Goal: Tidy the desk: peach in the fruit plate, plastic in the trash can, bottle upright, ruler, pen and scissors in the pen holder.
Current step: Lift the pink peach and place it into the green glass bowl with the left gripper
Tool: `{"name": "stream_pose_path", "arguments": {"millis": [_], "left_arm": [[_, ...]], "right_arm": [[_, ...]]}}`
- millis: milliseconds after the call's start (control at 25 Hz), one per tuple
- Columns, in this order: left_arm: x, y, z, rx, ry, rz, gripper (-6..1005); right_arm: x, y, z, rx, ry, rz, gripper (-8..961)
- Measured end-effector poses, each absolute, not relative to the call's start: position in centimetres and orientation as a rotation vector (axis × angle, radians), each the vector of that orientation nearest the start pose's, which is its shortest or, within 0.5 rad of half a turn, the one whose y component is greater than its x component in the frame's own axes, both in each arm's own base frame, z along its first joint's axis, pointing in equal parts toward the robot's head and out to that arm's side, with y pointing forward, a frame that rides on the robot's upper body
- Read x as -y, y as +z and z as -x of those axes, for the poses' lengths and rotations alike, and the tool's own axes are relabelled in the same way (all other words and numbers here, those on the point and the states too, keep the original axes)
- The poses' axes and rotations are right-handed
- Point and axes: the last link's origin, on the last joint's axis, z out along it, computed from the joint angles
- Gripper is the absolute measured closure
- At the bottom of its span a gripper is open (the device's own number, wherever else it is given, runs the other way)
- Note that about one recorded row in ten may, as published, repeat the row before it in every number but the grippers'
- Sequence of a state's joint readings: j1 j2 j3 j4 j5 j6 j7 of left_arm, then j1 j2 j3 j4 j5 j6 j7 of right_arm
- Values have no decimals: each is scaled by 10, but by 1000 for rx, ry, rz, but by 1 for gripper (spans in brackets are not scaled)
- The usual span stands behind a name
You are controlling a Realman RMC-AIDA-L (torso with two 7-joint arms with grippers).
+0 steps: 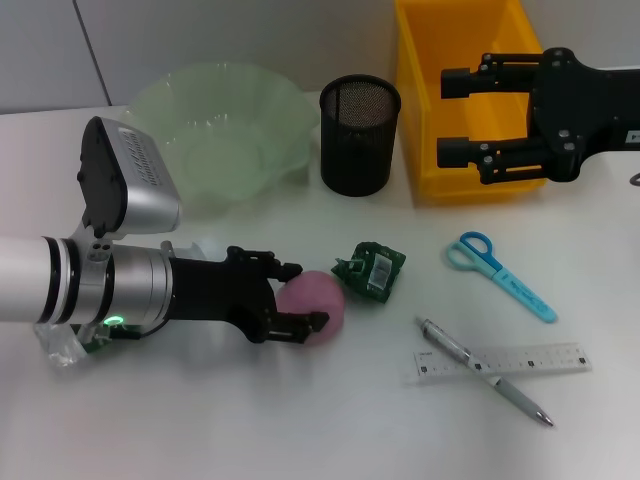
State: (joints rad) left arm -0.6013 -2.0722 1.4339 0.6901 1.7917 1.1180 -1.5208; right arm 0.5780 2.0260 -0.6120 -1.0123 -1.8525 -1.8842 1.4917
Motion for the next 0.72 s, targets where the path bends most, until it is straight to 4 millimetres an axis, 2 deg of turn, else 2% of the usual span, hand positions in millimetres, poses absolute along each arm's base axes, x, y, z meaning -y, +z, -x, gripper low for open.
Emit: {"name": "stream_pose_path", "arguments": {"millis": [720], "left_arm": [[-353, -84, 212, 409, -265, 2909, 595]], "right_arm": [[-341, 97, -195, -138, 861, 2746, 201]]}}
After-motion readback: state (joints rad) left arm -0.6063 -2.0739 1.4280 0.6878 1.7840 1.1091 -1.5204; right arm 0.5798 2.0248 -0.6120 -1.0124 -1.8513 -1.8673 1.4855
